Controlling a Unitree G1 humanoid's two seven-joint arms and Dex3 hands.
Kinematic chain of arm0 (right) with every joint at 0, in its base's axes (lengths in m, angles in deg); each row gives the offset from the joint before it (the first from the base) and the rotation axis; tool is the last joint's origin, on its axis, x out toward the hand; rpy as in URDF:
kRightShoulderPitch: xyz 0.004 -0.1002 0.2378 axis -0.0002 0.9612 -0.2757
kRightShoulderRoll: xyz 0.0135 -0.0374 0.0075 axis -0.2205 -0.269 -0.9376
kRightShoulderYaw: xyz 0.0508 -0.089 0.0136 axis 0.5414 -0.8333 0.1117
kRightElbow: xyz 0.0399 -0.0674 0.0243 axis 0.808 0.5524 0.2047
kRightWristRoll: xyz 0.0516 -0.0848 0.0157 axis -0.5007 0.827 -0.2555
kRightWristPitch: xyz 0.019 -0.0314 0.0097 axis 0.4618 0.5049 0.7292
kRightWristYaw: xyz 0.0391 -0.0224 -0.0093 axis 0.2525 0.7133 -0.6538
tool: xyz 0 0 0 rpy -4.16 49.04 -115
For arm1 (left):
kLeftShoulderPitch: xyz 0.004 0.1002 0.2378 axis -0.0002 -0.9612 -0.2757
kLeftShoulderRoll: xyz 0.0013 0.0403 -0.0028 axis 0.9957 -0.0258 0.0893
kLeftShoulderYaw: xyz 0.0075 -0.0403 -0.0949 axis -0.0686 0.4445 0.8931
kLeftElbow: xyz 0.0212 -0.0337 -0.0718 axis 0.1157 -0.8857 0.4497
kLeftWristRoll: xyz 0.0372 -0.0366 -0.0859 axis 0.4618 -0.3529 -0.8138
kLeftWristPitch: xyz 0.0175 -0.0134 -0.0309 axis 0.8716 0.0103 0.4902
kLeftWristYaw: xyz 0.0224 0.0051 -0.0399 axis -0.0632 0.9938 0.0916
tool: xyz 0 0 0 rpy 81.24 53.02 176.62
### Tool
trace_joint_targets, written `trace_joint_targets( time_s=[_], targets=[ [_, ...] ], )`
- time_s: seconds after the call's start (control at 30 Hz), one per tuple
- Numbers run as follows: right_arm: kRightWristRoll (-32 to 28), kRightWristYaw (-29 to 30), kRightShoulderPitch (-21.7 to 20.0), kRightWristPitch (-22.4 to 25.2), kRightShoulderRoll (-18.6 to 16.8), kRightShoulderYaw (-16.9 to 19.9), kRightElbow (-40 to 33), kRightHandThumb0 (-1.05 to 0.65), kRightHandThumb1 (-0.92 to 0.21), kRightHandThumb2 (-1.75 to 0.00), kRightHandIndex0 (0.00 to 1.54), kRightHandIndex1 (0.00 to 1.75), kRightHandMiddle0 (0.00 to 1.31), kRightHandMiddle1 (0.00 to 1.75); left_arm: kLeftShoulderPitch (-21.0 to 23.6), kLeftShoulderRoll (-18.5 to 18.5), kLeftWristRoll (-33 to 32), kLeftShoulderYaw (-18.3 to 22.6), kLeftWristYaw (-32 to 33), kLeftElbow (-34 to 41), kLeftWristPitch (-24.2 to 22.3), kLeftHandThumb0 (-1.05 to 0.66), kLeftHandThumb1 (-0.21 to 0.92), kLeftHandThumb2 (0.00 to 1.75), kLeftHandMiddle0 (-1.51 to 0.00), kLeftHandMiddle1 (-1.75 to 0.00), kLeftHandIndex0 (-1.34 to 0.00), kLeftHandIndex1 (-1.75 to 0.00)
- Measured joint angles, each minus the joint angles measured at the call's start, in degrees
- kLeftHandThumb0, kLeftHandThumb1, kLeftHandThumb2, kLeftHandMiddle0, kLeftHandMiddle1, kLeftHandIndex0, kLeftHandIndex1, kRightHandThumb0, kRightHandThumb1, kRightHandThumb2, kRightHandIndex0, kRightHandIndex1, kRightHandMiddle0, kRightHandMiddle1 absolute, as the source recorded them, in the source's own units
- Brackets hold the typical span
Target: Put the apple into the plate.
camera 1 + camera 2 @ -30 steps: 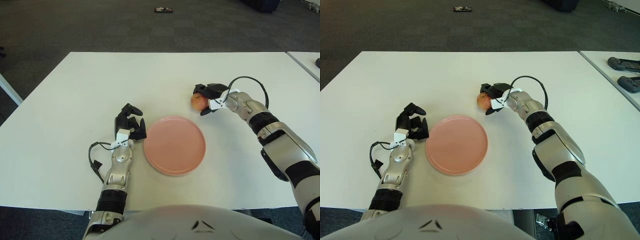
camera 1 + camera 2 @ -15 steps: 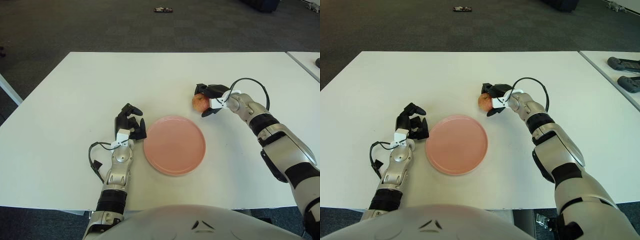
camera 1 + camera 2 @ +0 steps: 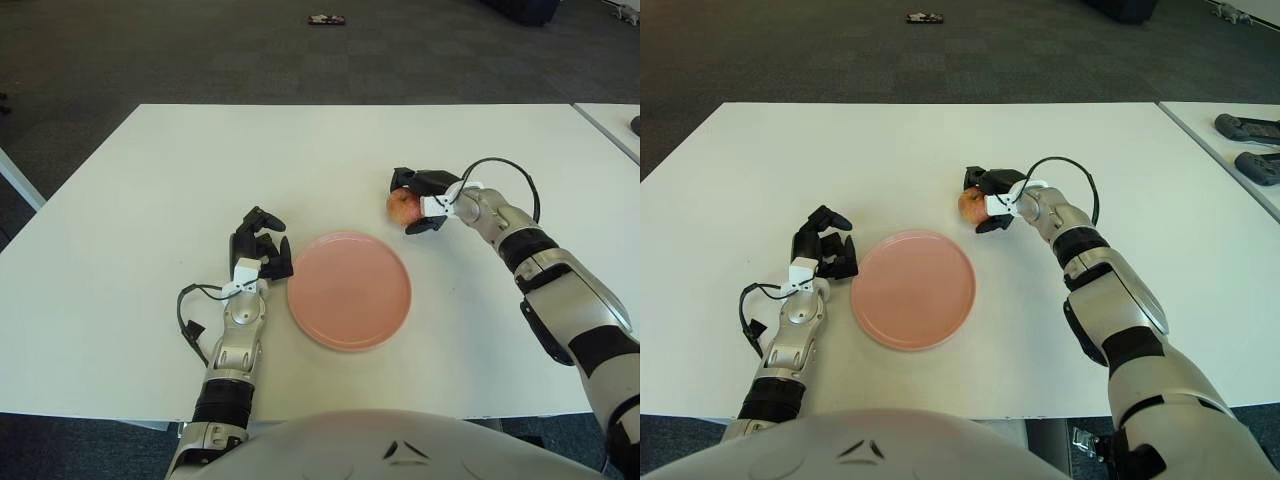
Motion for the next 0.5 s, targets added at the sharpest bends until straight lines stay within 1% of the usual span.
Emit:
trace_joint_targets(
  time_s=[0.23,0.4,0.5],
  targets=[
    [-1.80,5.39,2.41,-1.74,-0.78,2.72,0.39,-0.46,-0.39,-1.22,1.10,1.75,0.56,1.75,-0.02,-0.21,-0.22,0.02,-0.10,0.03,0.00,-0.53,0.17,1.50,-1.21,-1.75,-0.73,-1.75],
    [-3.94,8.78,4.32,-3.33,-1.52,5.37,-0.09,-0.46,-0.36,-1.25,1.17,1.75,0.57,1.75,-0.02,-0.23,-0.54,0.03,-0.12,0.03,0.00,-0.53,0.17,1.50,-1.22,-1.75,-0.73,-1.75],
    [-5.76,10.22,5.40,-4.29,-1.76,7.23,-1.19,-0.47,-0.36,-1.26,1.19,1.75,0.58,1.75,-0.01,-0.20,-0.54,0.02,-0.12,0.03,0.00,-0.53,0.17,1.50,-1.22,-1.75,-0.73,-1.75]
  ],
)
